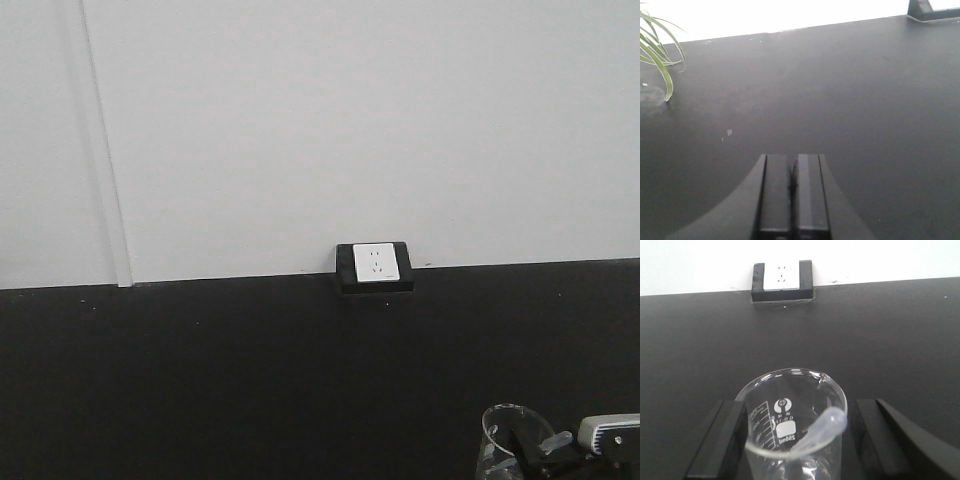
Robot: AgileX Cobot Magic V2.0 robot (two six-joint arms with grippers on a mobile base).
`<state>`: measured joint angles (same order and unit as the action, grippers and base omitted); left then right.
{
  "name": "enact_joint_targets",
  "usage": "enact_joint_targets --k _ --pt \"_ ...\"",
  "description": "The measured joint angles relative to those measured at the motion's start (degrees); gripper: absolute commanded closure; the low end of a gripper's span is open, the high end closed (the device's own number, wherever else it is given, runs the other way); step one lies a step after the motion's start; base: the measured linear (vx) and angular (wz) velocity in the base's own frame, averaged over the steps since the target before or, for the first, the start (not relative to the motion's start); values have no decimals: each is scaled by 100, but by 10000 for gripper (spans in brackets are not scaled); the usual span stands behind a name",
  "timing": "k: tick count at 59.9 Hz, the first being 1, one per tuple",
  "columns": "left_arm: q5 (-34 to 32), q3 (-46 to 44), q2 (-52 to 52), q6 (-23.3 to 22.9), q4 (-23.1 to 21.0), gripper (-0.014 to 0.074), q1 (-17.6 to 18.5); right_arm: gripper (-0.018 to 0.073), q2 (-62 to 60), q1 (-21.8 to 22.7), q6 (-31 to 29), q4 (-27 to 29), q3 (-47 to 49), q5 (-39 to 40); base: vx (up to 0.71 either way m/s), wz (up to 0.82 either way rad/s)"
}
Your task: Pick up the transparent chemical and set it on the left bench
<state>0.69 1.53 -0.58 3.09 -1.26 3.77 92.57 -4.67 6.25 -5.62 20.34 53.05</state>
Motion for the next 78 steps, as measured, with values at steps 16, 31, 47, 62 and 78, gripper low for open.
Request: enact_joint_targets --k 16,31,47,62,78 --pt "0 0 0 0 0 600 0 245 336 0 -138 0 144 82 0 0" --pt "0 0 0 0 0 600 0 522 353 0 -350 -5 144 564 0 0" --pt "0 0 0 0 0 600 0 567 126 0 -423 -203 -128 720 0 0" --pt "0 0 0 0 0 600 0 566 -1328 0 -458 -188 -1122 1058 0 0" --pt "0 0 0 0 0 600 0 566 -3290 0 -401 -198 -1268 -138 0 0"
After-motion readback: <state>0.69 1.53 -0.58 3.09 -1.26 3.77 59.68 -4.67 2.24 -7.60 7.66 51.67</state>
